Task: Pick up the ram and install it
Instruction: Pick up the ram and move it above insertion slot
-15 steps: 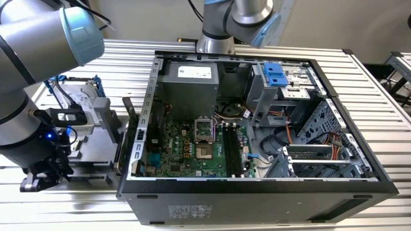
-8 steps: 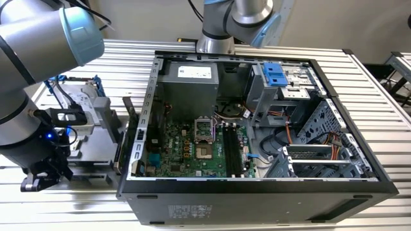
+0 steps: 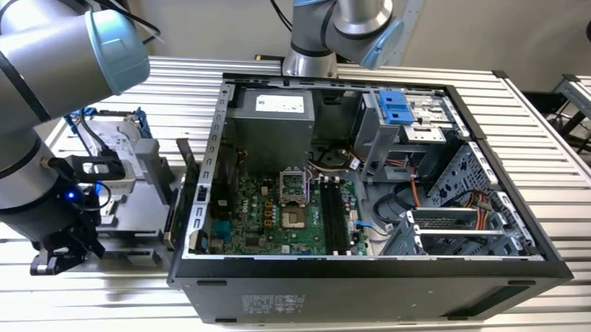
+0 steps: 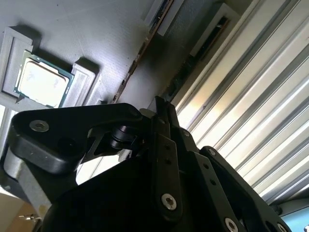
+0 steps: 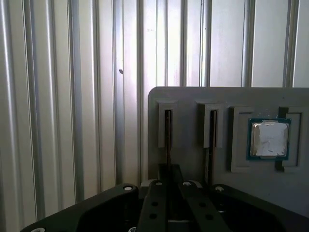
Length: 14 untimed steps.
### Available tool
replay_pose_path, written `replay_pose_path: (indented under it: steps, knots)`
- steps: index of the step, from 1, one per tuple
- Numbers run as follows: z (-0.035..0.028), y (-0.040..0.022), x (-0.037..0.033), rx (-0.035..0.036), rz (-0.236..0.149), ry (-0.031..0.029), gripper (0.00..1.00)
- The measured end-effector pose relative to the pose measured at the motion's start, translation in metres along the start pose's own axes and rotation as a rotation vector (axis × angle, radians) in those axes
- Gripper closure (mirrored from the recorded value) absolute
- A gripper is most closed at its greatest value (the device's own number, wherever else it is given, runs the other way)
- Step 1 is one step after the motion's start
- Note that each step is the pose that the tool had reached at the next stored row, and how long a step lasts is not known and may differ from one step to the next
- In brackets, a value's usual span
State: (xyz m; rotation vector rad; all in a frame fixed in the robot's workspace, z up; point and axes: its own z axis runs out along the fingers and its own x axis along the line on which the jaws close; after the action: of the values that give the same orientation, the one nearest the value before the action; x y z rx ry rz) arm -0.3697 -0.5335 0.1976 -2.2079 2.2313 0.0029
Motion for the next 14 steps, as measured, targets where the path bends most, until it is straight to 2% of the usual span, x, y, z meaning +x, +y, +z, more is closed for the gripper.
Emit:
replay_pose_path:
  steps: [6,14]
  knots:
    - [-0.0003,0.0001,0.0000,0.0001,0.000,-0.0001,1.00]
    - [-0.0115,0.0001,0.0000,0.0000,0.000,0.0000,1.00]
